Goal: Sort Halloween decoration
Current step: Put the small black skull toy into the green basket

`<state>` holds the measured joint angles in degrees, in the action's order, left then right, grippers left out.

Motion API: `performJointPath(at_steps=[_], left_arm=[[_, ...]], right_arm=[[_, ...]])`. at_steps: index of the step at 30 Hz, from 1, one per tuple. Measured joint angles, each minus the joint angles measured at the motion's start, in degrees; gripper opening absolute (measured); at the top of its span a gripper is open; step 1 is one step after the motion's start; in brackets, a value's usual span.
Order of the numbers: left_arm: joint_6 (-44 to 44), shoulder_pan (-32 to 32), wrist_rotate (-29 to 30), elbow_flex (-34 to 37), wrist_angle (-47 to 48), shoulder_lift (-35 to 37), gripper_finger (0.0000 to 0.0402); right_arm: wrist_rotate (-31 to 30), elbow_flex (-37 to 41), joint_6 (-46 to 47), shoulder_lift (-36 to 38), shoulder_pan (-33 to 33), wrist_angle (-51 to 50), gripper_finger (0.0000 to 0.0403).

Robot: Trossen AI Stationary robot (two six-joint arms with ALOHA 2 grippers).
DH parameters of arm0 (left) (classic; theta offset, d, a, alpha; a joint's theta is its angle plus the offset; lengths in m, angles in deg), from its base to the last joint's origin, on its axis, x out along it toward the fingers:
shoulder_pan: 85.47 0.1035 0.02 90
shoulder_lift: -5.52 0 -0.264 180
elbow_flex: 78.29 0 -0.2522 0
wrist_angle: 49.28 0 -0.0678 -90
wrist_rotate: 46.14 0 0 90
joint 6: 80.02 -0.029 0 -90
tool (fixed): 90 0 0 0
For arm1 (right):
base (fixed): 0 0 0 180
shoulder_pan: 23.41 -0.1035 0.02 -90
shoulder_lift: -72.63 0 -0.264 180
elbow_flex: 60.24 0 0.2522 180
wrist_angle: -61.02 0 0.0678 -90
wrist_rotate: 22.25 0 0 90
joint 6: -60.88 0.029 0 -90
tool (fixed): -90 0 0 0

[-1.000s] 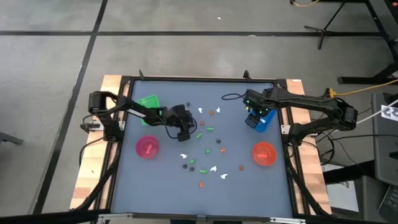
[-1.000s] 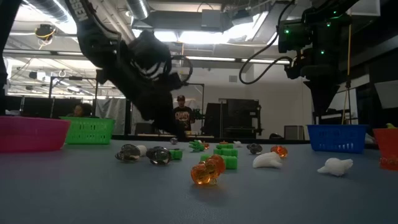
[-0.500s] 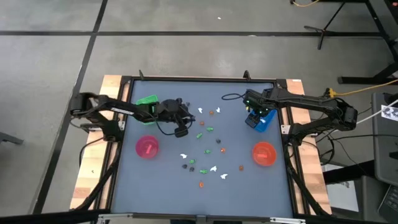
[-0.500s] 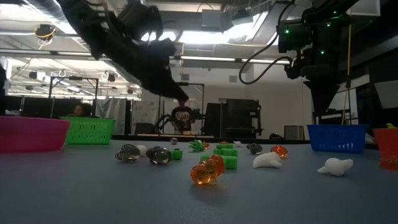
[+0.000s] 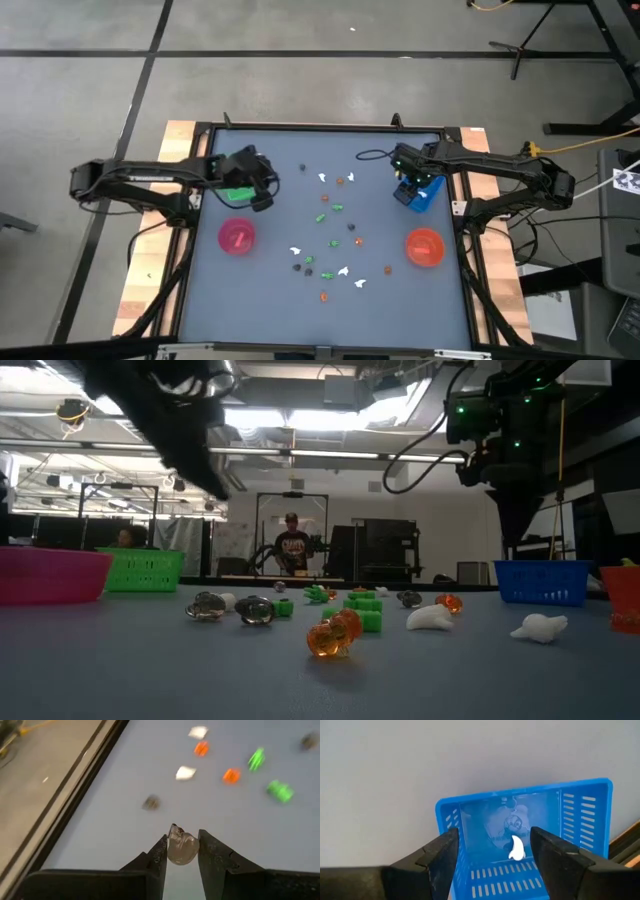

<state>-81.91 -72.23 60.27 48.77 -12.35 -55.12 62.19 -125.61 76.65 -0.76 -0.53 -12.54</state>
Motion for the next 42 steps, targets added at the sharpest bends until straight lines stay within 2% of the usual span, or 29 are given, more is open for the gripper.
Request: performJointPath(at_steps=[4,9,15,24,42], left_arm=[[2.04,0.00,2.84,0.00,9.83,3.26,0.0068],[5.05,0.00,3.09,0.00,19.88,4.17,0.0068],[6.29,0.00,3.29,0.02,19.88,3.97,0.0068],[11.58,0.00,10.32,0.02,21.44,3.73,0.0073],[12.30,0.00,11.64,0.02,21.63,3.75,0.0162]], right_arm=[[0.00,0.00,0.00,0.00,0.00,0.41,0.0246],[0.00,0.00,0.00,0.00,0.00,0.41,0.0246],[0.13,0.00,0.00,0.00,0.00,0.39,0.0246],[0.15,0.00,0.00,0.00,0.02,0.39,0.0246],[0.17,-0.02,0.00,0.00,0.00,0.37,0.0246]])
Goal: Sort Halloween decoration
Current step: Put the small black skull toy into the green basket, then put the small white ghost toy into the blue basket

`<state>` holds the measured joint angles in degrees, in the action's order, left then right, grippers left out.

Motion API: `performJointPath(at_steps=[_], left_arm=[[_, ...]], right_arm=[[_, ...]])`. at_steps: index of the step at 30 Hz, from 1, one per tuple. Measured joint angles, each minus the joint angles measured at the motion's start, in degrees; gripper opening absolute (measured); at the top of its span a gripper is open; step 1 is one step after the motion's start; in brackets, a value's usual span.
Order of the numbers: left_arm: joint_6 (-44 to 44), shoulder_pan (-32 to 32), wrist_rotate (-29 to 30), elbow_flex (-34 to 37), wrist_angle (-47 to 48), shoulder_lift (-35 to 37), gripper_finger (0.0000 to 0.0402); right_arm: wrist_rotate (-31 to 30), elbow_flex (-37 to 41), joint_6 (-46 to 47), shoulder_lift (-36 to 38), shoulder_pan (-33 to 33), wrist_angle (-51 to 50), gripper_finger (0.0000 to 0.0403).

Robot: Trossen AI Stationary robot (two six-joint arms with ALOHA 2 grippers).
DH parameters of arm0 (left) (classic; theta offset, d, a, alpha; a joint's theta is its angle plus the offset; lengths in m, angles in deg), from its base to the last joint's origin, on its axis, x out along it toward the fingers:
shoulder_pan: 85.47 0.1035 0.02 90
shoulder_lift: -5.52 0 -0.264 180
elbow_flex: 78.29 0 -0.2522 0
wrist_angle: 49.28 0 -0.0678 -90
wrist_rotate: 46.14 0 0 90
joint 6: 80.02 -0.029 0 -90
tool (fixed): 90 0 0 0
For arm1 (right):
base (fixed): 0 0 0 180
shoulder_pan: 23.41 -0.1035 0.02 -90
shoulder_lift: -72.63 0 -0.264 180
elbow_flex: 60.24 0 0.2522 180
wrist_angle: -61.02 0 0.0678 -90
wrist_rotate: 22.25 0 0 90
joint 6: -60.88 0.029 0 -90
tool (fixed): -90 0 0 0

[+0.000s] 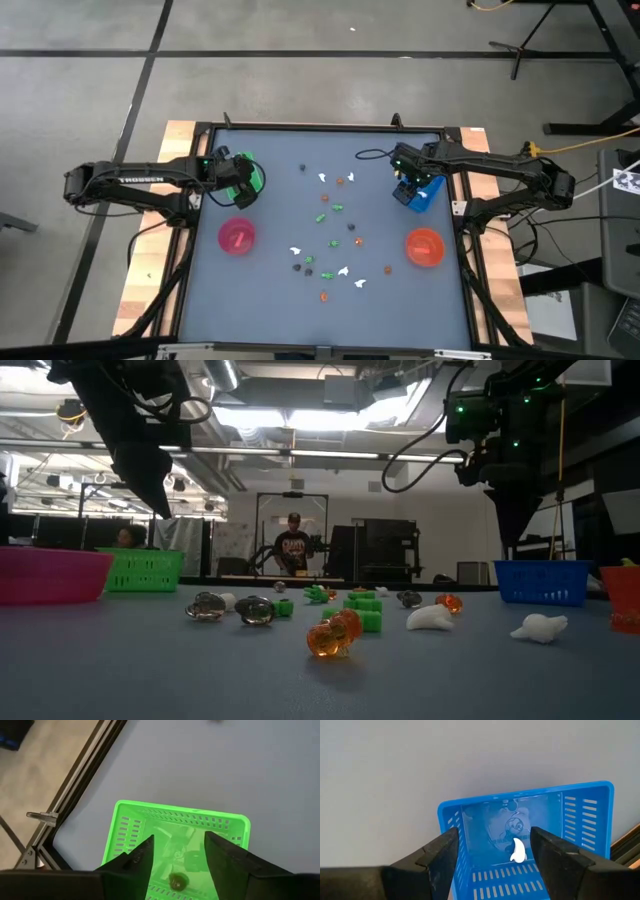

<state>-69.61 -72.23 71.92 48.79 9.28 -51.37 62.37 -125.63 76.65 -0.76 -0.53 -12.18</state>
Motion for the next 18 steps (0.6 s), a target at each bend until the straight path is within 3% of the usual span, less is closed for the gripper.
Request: performJointPath(at_steps=[10,18], left_arm=[[0.00,0.00,-0.81,0.00,-0.74,0.00,0.0176],[0.01,0.00,-0.92,0.02,-0.87,0.00,0.0175]], right_arm=[[-0.53,-7.62,0.63,0.00,0.00,1.10,0.0246],[-2.60,-8.83,6.54,-0.48,-0.02,21.77,0.0246]])
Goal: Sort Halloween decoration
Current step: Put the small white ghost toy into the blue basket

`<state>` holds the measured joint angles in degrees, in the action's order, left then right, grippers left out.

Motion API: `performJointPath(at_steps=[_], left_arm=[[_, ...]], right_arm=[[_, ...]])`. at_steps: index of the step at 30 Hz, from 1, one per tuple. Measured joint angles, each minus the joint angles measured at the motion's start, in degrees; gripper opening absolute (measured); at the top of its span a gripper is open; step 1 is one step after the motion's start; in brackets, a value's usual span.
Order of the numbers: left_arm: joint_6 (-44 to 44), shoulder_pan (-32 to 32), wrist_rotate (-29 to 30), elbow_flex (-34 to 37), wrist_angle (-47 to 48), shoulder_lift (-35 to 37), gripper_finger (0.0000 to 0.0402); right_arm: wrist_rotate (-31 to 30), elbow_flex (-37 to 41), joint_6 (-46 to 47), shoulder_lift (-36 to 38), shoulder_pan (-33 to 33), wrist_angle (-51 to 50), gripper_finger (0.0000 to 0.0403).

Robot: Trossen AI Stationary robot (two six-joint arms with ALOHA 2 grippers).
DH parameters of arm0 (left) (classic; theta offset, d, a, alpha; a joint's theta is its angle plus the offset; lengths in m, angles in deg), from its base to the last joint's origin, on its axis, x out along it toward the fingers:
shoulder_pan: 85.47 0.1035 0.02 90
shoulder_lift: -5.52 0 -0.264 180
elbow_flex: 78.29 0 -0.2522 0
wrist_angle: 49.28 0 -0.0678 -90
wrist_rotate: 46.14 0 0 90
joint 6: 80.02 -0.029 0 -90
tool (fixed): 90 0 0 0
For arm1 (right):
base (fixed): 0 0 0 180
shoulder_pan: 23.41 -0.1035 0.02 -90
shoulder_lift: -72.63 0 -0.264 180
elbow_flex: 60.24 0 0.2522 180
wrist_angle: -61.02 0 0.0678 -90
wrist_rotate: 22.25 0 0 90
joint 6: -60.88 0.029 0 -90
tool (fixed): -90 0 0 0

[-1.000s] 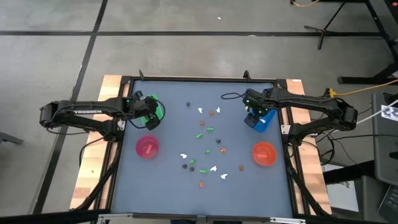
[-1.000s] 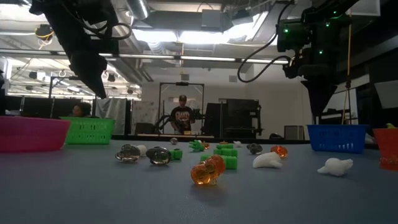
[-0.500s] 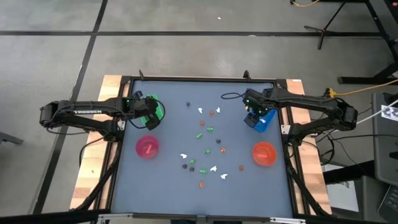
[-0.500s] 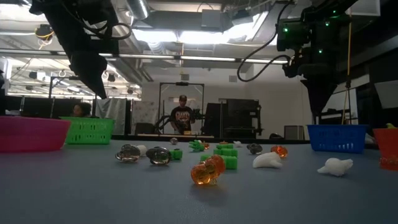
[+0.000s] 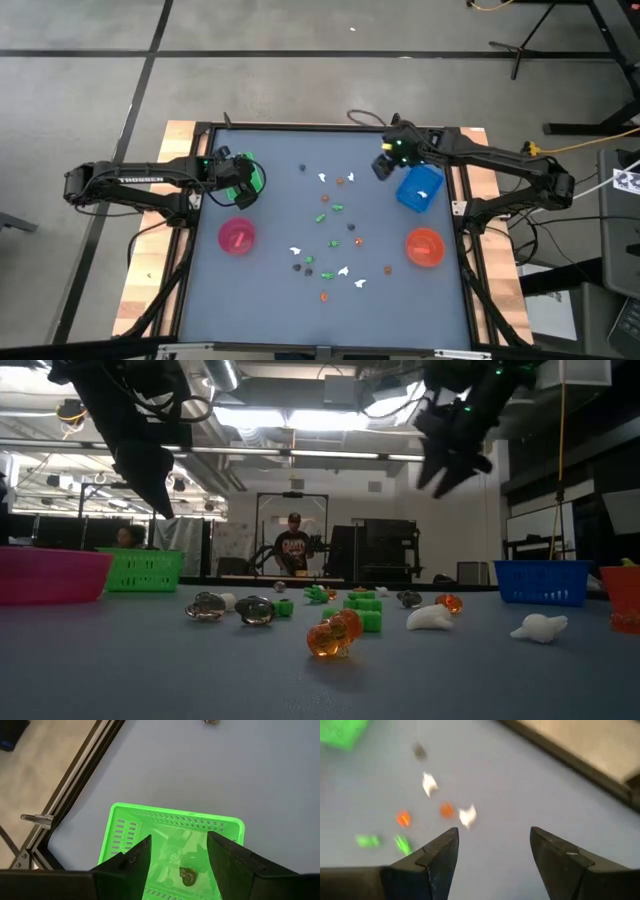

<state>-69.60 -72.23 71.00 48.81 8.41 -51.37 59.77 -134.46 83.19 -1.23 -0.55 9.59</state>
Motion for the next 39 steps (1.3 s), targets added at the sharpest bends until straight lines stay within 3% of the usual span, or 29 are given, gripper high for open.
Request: performJointPath(at_steps=[9,25,33,39], left_arm=[[0.17,0.00,-0.02,0.02,-0.05,0.00,0.0175],[0.19,0.00,-0.78,0.02,-0.22,0.00,0.0175],[1.62,0.00,-1.29,0.02,-0.29,0.00,0.0175],[1.67,-0.02,-1.31,0.02,-0.29,0.00,0.0175]], right_arm=[[0.02,0.15,-0.05,-8.98,-0.03,10.53,0.0246],[-0.66,0.26,1.94,-24.51,-3.66,18.32,0.0246],[-12.18,0.26,4.50,-28.09,-8.70,19.24,0.0246],[-13.44,0.25,4.75,-30.97,-9.93,21.55,0.0246]])
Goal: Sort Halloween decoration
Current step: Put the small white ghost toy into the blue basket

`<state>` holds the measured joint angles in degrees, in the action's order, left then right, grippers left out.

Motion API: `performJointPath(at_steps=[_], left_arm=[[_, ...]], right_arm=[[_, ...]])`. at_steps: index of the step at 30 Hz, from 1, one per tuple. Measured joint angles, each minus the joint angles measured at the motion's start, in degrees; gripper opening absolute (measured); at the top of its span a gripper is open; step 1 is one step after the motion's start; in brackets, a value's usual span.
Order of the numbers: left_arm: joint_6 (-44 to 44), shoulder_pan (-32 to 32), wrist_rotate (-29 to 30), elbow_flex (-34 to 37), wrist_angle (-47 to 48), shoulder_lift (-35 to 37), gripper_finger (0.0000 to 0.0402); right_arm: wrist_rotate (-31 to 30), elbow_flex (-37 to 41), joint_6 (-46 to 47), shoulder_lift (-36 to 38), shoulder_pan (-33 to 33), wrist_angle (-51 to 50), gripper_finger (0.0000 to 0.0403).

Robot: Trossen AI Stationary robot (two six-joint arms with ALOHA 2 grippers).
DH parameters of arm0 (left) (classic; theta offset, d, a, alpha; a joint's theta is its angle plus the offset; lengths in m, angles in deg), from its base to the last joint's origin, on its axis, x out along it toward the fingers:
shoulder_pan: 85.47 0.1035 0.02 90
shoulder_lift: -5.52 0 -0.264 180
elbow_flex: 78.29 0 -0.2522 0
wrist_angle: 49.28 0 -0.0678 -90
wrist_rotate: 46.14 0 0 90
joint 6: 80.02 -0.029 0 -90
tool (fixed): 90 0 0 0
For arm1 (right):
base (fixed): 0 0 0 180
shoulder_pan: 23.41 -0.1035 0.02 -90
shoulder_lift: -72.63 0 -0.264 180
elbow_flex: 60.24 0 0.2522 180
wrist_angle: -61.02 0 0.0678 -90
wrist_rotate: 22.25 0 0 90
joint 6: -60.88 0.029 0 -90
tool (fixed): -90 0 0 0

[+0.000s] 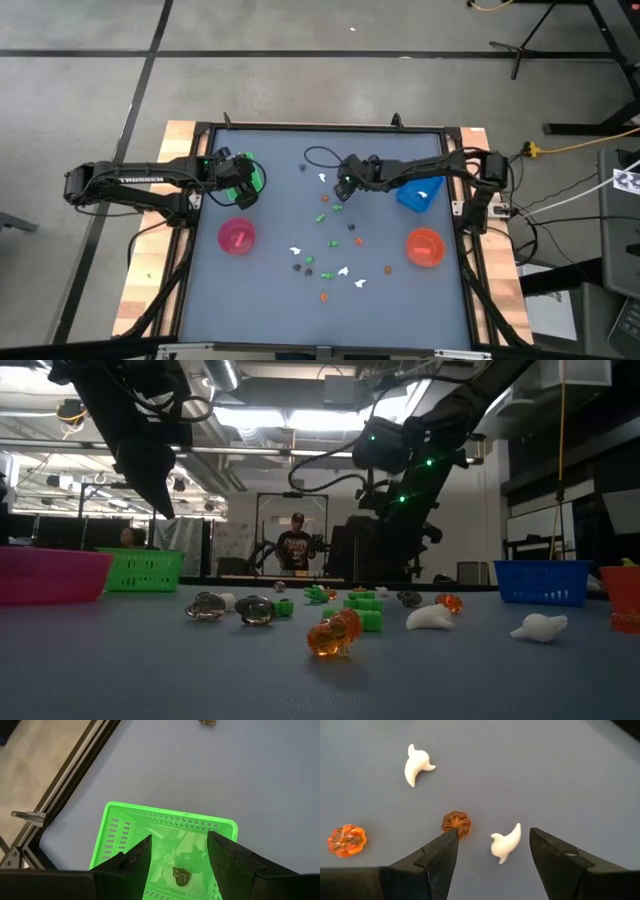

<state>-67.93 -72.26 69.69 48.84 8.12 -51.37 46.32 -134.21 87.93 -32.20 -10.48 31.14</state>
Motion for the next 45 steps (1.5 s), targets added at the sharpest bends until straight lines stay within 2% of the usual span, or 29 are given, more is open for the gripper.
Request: performJointPath(at_steps=[7,20,33,45], left_arm=[[0.00,0.02,0.00,0.00,0.00,0.00,0.0175],[0.00,0.02,0.00,0.00,0.00,0.00,0.0175],[0.00,0.00,0.00,0.00,0.00,0.00,0.0175],[0.00,0.00,0.00,0.00,-0.17,-0.02,0.0175]], right_arm=[[-0.72,-0.01,1.70,-3.11,0.22,-0.20,0.0246],[-0.98,-0.02,3.12,-3.22,0.20,-0.91,0.0240],[-0.90,-0.02,3.12,-3.68,0.22,-0.80,0.0153],[-1.41,-0.26,3.12,-5.33,0.11,-0.12,0.0103]])
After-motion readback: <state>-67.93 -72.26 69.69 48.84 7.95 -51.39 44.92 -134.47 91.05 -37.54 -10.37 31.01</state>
